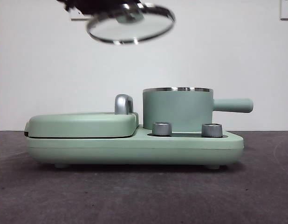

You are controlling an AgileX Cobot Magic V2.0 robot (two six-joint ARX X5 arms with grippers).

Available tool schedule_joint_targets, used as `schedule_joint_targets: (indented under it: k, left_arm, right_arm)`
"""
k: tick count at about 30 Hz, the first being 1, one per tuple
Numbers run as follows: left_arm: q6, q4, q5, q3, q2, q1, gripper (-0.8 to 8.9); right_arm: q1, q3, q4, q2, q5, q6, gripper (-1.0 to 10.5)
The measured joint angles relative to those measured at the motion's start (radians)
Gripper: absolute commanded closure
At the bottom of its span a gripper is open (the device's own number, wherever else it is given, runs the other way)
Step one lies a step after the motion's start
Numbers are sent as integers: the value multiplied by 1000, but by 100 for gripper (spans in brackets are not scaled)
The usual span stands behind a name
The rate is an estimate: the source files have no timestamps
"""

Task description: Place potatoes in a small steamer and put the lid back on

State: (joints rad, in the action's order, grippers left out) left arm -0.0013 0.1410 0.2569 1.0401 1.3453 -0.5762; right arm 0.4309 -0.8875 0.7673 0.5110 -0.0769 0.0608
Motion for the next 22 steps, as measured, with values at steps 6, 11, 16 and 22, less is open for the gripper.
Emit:
schedule_joint_targets:
  k: [6,11,16,22]
  left_arm:
    - [2,-1,-2,123,168,-17,804]
    - [13,13,-2,244,285,-24,804]
    - [40,11,-3,338,385,-24,804]
    - [92,12,-5,401,468,-24,804]
  right_arm:
    - [0,0,6,0,0,0,622]
    - [0,0,6,0,0,0,622]
    - [0,0,7,0,0,0,622]
    - [0,0,6,0,0,16,622]
